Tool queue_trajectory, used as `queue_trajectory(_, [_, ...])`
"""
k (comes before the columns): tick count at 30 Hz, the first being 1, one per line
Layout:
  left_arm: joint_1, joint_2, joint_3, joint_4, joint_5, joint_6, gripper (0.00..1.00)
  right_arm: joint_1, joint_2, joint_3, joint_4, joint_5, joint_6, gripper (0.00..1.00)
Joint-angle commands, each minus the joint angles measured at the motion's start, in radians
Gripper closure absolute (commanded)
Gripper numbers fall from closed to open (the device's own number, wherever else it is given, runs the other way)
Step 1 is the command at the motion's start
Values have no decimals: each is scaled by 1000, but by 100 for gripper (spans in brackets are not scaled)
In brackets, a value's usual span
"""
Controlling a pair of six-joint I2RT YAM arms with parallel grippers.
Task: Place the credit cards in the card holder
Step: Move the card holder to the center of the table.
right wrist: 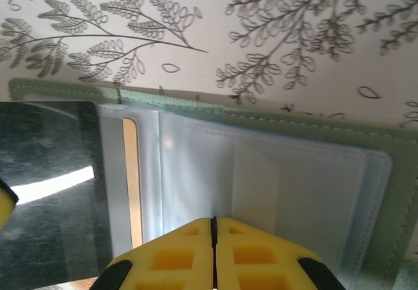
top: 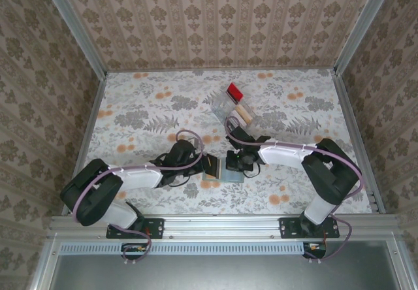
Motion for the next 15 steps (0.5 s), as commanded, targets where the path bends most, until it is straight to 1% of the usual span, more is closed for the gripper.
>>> queue_trajectory(1, [-5, 16, -37, -43, -50, -13, 100, 3, -17, 0, -122, 94, -20, 92])
queue_trajectory(10, [-4, 64, -31, -31, -37, -18, 100, 0, -58, -35, -141, 126, -20, 89])
queue_trajectory(15, [-4, 76, -36, -25, -37, -26, 100, -1, -27, -35, -184, 170, -14, 90])
